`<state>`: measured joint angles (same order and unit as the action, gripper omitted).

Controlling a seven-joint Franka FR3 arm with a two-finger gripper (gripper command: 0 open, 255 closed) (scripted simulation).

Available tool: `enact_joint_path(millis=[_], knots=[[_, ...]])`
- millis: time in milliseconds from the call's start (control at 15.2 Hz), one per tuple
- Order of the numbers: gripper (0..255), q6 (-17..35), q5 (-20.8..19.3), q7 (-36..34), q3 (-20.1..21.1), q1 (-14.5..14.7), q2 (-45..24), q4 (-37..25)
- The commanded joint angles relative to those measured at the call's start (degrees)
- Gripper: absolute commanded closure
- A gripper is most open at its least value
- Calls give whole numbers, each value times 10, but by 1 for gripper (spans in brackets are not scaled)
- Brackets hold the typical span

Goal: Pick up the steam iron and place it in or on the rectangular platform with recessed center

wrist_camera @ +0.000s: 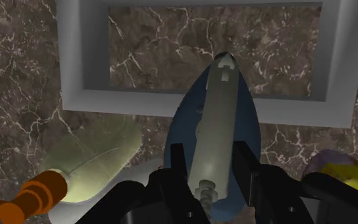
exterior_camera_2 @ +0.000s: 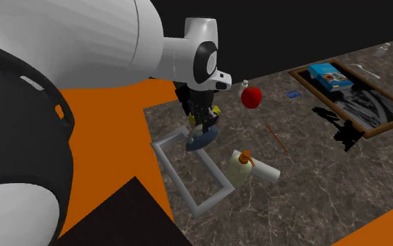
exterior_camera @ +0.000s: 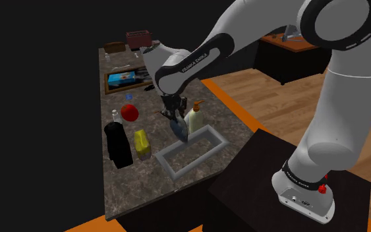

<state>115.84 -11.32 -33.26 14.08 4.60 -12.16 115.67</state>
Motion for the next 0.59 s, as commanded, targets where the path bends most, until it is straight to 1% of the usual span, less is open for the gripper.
enact_joint_path(millis=[0,198,264,528], knots=[[255,16,10,5,2,-5,45,59],[255,33,27,12,4,-7,111,139],[255,37,31,13,5,-7,126,156],[255,66,22,5,4,-6,106,167]])
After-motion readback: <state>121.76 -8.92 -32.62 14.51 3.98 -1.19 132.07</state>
